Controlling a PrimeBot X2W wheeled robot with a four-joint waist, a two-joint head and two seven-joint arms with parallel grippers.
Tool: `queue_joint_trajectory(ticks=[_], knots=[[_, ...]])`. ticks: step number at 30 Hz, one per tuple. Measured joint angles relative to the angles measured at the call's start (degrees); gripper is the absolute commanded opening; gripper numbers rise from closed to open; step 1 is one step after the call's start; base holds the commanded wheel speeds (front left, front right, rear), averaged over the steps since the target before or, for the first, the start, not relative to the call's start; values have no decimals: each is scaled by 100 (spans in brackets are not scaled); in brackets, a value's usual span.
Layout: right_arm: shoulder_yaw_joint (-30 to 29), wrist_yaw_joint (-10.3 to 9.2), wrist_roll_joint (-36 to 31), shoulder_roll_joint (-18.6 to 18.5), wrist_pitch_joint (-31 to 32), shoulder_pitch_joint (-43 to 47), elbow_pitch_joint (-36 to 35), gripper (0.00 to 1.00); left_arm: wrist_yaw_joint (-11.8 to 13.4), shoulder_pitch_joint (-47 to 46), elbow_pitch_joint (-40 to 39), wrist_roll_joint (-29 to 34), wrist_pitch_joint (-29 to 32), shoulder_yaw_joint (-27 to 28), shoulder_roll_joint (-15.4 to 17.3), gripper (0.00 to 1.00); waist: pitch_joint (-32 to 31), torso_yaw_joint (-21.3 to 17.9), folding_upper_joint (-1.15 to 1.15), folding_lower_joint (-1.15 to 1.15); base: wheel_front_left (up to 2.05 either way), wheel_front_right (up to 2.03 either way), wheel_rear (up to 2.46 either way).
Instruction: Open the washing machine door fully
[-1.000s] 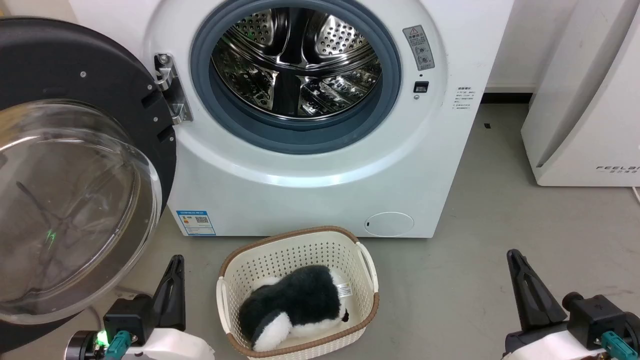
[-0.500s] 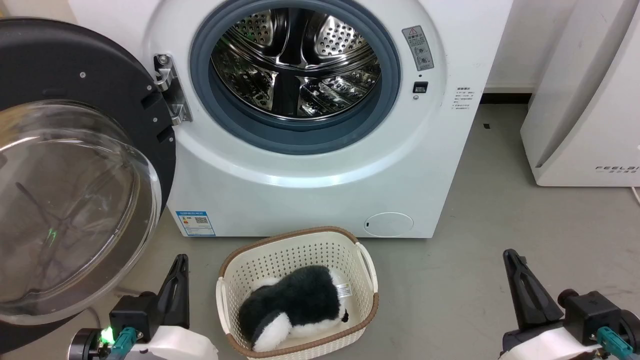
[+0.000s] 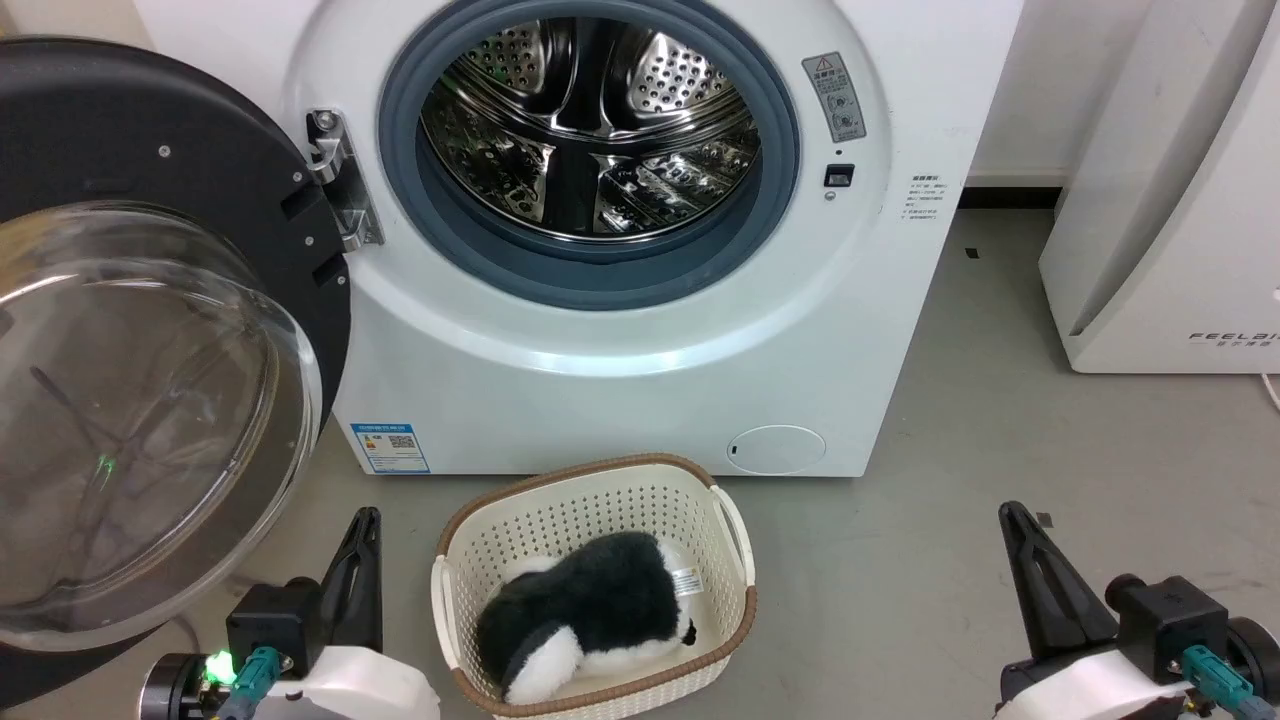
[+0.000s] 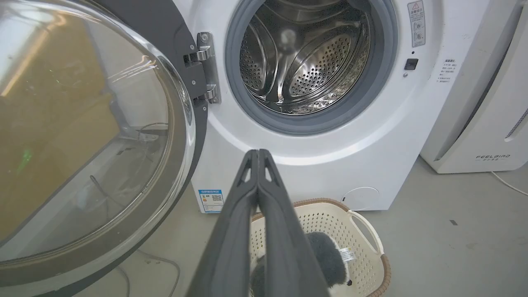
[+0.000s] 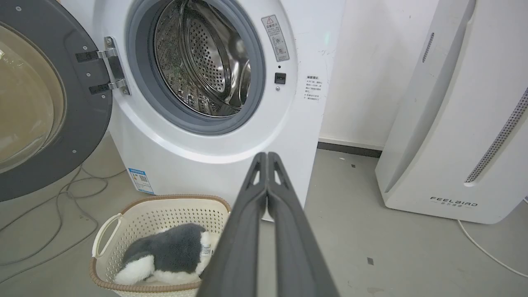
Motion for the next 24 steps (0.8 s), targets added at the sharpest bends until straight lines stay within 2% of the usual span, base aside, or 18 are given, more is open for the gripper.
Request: queue_joint_trajectory(ticks=[24], knots=[[68, 1, -15, 0, 277, -101, 11, 0, 110, -18, -135, 94, 272, -125, 0, 0, -13, -15, 0, 0, 0, 0, 0]])
